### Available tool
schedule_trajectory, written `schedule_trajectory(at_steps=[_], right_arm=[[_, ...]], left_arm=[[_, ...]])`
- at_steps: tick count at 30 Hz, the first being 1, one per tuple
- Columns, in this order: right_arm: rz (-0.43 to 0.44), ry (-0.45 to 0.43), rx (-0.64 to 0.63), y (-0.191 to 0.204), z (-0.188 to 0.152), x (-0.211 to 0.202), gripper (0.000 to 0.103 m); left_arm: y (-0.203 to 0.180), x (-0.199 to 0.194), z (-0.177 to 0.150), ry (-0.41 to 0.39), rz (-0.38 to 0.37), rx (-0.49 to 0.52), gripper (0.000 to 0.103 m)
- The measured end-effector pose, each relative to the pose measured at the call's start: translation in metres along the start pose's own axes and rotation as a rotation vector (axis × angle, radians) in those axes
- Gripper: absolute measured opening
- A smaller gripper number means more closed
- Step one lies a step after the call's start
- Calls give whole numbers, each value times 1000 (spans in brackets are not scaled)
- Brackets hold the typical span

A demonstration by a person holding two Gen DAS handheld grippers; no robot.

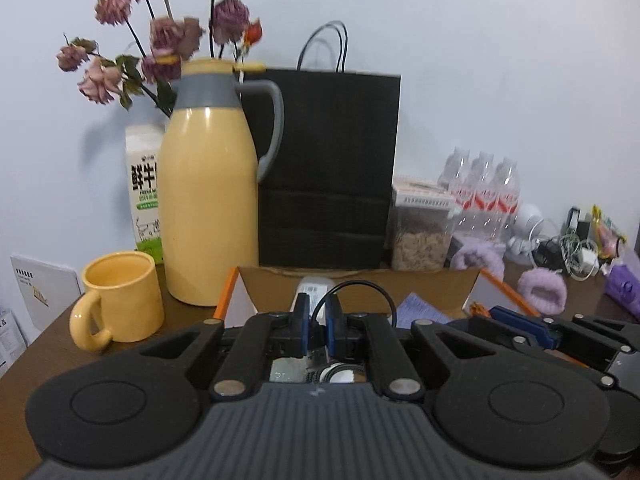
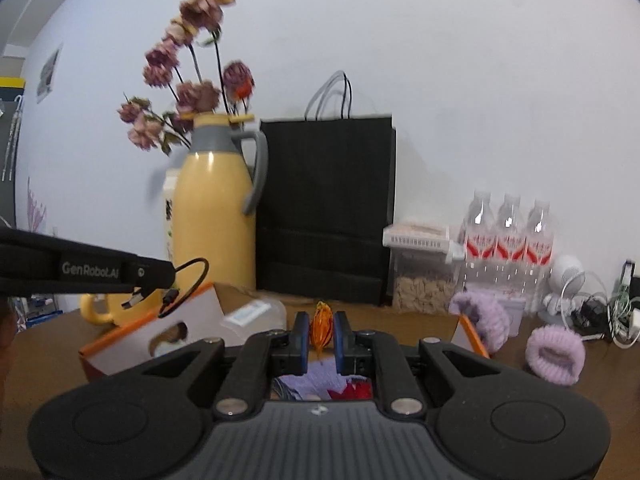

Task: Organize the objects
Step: 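Drop the orange item into the box with the right gripper while the left drops the USB cable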

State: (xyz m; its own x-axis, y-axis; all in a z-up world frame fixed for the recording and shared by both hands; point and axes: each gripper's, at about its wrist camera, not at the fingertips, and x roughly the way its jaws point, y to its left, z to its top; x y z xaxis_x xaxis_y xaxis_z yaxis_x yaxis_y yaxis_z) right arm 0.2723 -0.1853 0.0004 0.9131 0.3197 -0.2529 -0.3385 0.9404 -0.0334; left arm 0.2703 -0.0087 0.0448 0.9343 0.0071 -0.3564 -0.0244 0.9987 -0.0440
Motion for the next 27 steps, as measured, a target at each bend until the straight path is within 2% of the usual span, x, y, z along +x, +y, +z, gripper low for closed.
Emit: schedule_trajectory(at_steps=[8, 11, 12, 13, 15, 17, 19, 22, 27], right_arm=[[-3, 69, 15, -14, -13, 19, 11], [-8, 80, 20, -15, -15, 18, 12], [-18, 79, 21, -15, -17, 18, 18], [-25, 82, 23, -15, -18, 17, 34], [-31, 74, 33, -16, -19, 15, 57], [-13, 63, 37, -17, -20, 12, 66], [1, 47, 21, -14, -21, 9, 87], [-12, 27, 0, -9, -21, 4, 99], [-29, 8, 4, -12, -20, 0, 102]], left_arm=[[0, 22, -10, 32, 5, 33, 9], [1, 20, -14, 17, 15, 29, 13], [1, 19, -15, 10, 22, 31, 23], [1, 18, -15, 5, 22, 31, 33], [1, 16, -17, -13, 36, 20, 86], [1, 12, -18, -60, 46, 8, 103], [1, 9, -18, -86, 54, -2, 103], [2, 8, -18, -85, 61, -13, 103], [3, 11, -19, -74, 70, -22, 103]])
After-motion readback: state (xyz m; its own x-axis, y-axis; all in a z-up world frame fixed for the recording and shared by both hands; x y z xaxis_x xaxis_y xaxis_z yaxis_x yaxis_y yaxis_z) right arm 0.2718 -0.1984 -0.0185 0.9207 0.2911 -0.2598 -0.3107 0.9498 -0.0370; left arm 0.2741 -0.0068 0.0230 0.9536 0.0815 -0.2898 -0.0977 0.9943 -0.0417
